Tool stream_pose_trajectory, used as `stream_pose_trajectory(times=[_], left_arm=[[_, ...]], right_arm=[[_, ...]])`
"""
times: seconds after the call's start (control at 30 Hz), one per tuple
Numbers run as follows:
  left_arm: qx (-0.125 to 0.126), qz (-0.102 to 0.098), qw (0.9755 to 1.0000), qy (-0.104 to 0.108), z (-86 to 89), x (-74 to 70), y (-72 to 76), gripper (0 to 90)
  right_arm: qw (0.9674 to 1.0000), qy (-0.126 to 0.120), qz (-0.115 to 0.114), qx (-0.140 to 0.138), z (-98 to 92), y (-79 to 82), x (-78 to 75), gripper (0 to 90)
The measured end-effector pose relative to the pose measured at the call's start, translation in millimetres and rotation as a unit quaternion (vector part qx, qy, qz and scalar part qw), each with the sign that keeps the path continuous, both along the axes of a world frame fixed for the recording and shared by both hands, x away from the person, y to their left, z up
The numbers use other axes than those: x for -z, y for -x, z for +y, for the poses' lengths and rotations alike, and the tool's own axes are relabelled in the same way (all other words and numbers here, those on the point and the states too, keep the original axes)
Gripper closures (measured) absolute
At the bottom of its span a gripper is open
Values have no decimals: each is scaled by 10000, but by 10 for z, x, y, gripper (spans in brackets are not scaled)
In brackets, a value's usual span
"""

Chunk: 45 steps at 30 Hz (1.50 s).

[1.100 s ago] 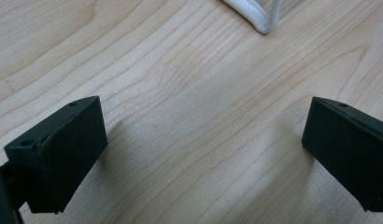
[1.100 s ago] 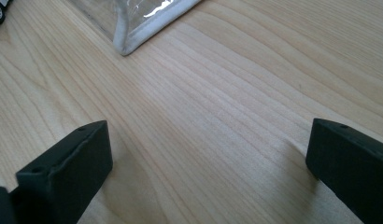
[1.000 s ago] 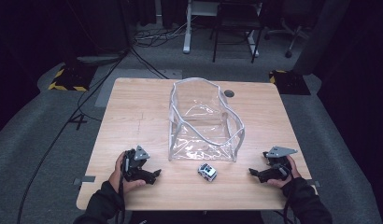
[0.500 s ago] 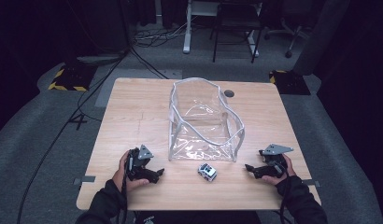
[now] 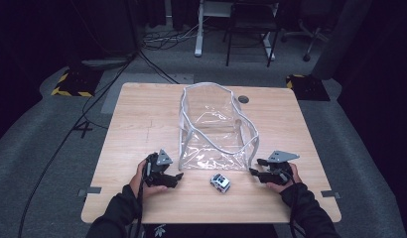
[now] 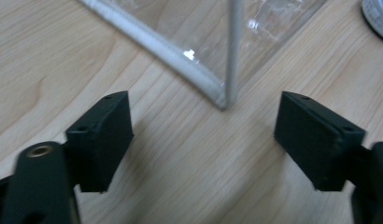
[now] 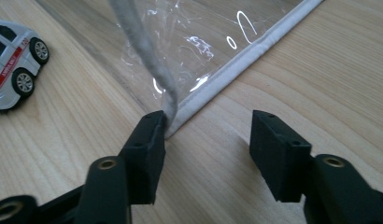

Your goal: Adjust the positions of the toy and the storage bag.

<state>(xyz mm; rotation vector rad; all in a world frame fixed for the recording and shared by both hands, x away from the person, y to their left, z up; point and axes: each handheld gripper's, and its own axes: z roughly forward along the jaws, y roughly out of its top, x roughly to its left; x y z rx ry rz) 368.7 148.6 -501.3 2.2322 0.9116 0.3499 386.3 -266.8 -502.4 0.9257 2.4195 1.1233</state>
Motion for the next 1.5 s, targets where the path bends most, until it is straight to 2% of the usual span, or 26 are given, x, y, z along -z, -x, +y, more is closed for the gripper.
stream_pose_trajectory(times=[0.1, 0.13, 0.17, 0.2, 0.27, 0.3, 0.4, 0.43, 0.47, 0.5, 0.53, 0.6, 0.73, 0.8, 0.9, 0.93, 0.97, 1.07, 1.1, 1.13, 1.17, 1.2, 1.23, 1.27, 1.3, 1.5], left_arm=[[34, -11, 10000, 56, -71, -1, -36, 273], [34, -11, 10000, 56, -71, -1, -36, 315], [113, -93, 9998, 97, -93, -1, -49, 401], [138, -60, 9998, 112, -107, -4, -55, 401], [94, -71, 9998, 161, -151, -1, -91, 488], [133, -51, 9998, 123, -180, -8, -116, 478], [143, -54, 9998, 125, -187, -10, -143, 493], [95, -121, 9998, 117, -187, -9, -166, 500], [84, -78, 9999, 104, -186, -11, -176, 503], [84, -78, 9999, 104, -186, -11, -176, 506], [32, -107, 9998, 148, -191, -4, -189, 509], [-49, -94, 9999, 112, -194, -12, -238, 515], [-153, -61, 9997, 198, -220, -5, -300, 516], [-152, -101, 9998, 118, -234, -10, -320, 509], [-244, -52, 9996, 151, -230, -5, -309, 491], [-244, -52, 9996, 151, -230, -5, -309, 452], [-307, -26, 9994, 146, -218, -5, -301, 414], [-359, -61, 9993, 91, -171, -5, -219, 367], [-315, -35, 9995, 70, -114, -6, -122, 357], [-315, -35, 9995, 70, -114, -6, -122, 347], [-226, -7, 9997, 103, -49, 0, -26, 335], [-226, -7, 9997, 103, -49, 0, -26, 328], [-325, 15, 9994, 114, 28, 2, 67, 322], [-325, 15, 9994, 114, 28, 2, 67, 316], [-351, -2, 9993, 115, 105, 4, 148, 309], [-330, 21, 9994, 78, 270, 10, 315, 258]], right_arm=[[9998, 30, -32, -169, 20, 34, 1, 483], [9998, 30, -32, -169, 20, 34, 1, 483], [9996, 29, -50, -292, 77, 79, 0, 482], [9996, 29, -50, -292, 77, 79, 0, 482], [9994, 23, -30, -351, 127, 97, -1, 488], [9993, -16, 9, -360, 180, 90, -1, 524], [9992, 1, -21, -412, 217, 70, 0, 545], [9995, 45, -105, -309, 242, 50, -2, 596], [9994, 83, -167, -280, 247, 35, -3, 622], [9994, 83, -167, -280, 247, 35, -3, 622], [9997, 71, -184, -170, 257, 5, -2, 665], [9996, 71, -184, -183, 257, -33, -3, 667], [9998, 49, -161, -93, 266, -102, -4, 664], [9998, 62, -175, -55, 263, -144, -3, 650], [9999, 36, -132, 14, 252, -139, -2, 572], [9999, 36, -132, 14, 252, -139, -2, 572], [10000, -34, -14, 17, 208, -126, -1, 539], [10000, -18, 10, -10, 122, -61, -2, 510], [10000, -14, 12, -61, 91, -22, -3, 508], [10000, -26, 3, -88, 69, 23, 0, 504], [9999, -26, 17, -154, 44, 68, -1, 493], [9999, -26, 17, -154, 44, 68, -1, 493], [9998, -34, 42, -202, 19, 149, 0, 470], [9998, -34, 42, -202, 19, 149, 0, 470], [9991, 4, -3, -426, 9, 237, 6, 432], [9975, 31, 65, -706, 106, 407, 7, 347]])
